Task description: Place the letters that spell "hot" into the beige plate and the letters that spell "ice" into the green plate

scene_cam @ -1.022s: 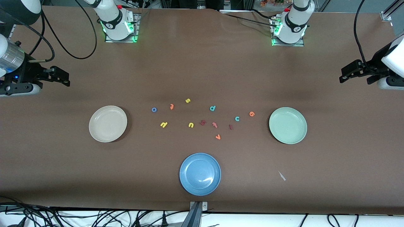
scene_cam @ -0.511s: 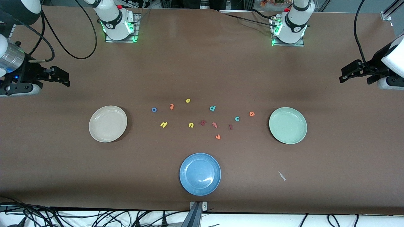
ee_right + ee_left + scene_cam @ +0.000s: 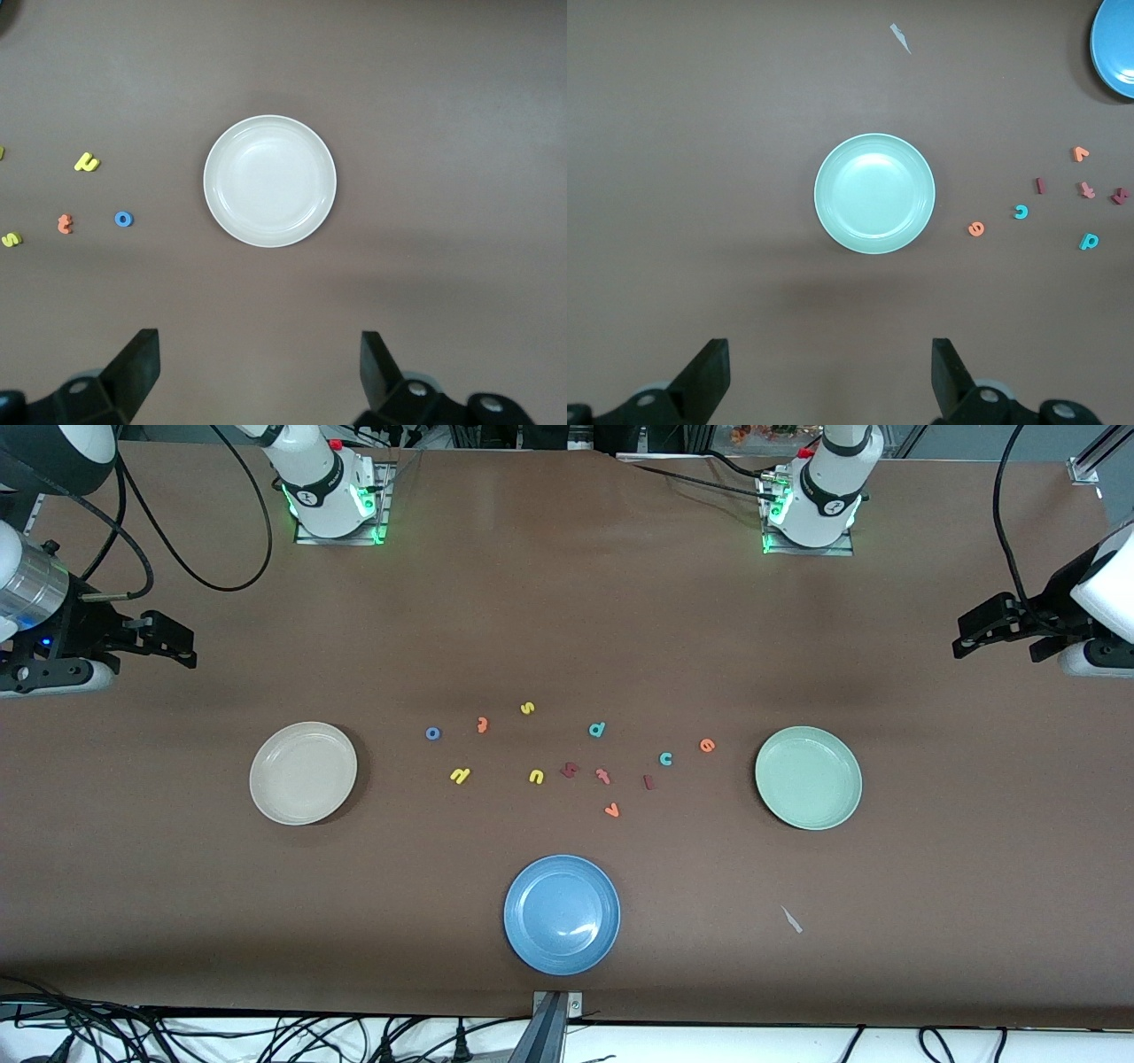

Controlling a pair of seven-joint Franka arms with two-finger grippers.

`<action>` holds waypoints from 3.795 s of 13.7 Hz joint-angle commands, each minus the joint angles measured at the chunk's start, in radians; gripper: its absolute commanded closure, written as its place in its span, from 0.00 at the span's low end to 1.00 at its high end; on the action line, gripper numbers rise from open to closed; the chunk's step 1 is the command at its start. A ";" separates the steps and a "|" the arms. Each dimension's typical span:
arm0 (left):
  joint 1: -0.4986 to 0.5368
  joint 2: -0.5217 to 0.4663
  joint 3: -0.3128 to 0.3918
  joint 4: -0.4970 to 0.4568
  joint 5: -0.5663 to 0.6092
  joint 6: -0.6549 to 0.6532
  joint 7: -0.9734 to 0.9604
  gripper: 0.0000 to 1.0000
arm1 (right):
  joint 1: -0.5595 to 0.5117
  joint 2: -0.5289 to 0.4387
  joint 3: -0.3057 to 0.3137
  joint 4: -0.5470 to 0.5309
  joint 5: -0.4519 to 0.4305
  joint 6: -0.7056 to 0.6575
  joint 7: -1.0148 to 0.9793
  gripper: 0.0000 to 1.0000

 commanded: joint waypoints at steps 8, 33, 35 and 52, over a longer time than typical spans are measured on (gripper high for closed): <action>0.000 0.013 0.004 0.032 -0.009 -0.026 -0.007 0.00 | 0.004 0.003 0.001 0.012 -0.002 -0.009 -0.004 0.00; -0.247 0.659 -0.022 0.170 -0.061 0.313 -0.264 0.00 | 0.458 0.650 0.015 -0.002 0.096 0.771 0.975 0.00; -0.323 0.682 -0.024 0.168 -0.064 0.313 -0.283 0.00 | 0.426 0.676 0.014 0.001 0.139 0.776 0.953 0.00; -0.488 0.874 -0.021 0.254 0.043 0.598 -0.539 0.51 | 0.409 0.715 0.018 0.044 0.167 0.693 0.935 0.74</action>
